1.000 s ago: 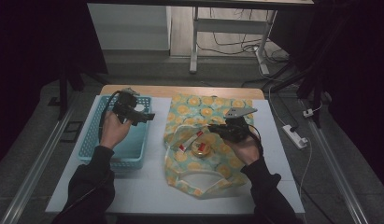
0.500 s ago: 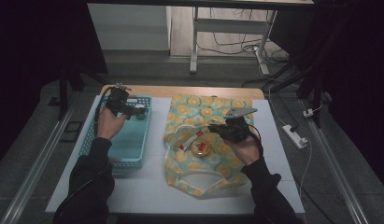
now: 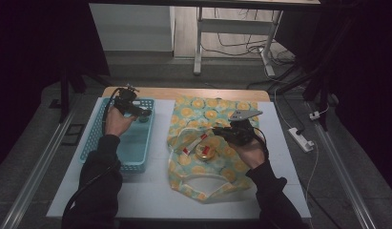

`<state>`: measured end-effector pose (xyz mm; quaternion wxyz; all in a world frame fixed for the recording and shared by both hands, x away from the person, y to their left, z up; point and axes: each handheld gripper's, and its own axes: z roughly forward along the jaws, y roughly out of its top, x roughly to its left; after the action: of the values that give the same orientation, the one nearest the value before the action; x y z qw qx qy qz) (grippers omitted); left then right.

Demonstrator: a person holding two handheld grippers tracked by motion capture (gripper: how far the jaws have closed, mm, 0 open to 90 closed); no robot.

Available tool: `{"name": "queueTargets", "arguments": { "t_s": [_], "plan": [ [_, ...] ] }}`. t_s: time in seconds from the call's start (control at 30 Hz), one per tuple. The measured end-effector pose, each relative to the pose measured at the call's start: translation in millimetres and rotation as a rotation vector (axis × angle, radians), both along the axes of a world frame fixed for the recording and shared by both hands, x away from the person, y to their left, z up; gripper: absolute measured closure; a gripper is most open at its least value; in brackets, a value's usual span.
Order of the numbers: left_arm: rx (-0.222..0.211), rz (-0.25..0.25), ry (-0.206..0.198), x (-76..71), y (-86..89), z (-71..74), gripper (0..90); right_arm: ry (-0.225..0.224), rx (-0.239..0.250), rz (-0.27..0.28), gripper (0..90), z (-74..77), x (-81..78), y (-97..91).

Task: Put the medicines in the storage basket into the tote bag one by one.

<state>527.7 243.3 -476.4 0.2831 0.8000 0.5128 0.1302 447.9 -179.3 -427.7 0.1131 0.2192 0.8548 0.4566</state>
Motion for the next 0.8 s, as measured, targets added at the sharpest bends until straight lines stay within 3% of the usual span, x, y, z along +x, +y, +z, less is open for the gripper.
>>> {"name": "queueTargets", "arguments": {
  "t_s": [0.07, 0.17, 0.33, 0.47, 0.67, 0.8],
  "plan": [
    [0.01, 0.009, 0.013, 4.1, -1.4, -3.7, 0.0, -0.001, 0.002, -0.001, 90.0, 0.2, 0.0, -0.3],
    [-0.009, 0.04, 0.028, 8.6, 0.3, -7.3, 2.4, -0.002, 0.004, -0.002, 90.0, 0.7, 0.1, -1.0],
    [0.025, 0.052, 0.061, 14.5, -3.6, -15.5, 8.5, -0.004, 0.007, -0.002, 90.0, 1.2, 0.3, -1.6],
    [0.05, 0.054, 0.076, 17.0, -6.4, -19.2, 20.9, -0.005, 0.006, -0.002, 90.0, 1.4, 0.2, -1.5],
    [0.026, 0.048, 0.095, 16.6, -5.4, -19.4, 49.3, -0.006, 0.006, -0.001, 90.0, 1.4, 0.0, -1.4],
    [0.042, 0.063, 0.101, 15.7, -6.9, -17.7, 50.3, -0.006, 0.006, -0.001, 90.0, 1.5, 0.0, -1.4]
  ]
}}
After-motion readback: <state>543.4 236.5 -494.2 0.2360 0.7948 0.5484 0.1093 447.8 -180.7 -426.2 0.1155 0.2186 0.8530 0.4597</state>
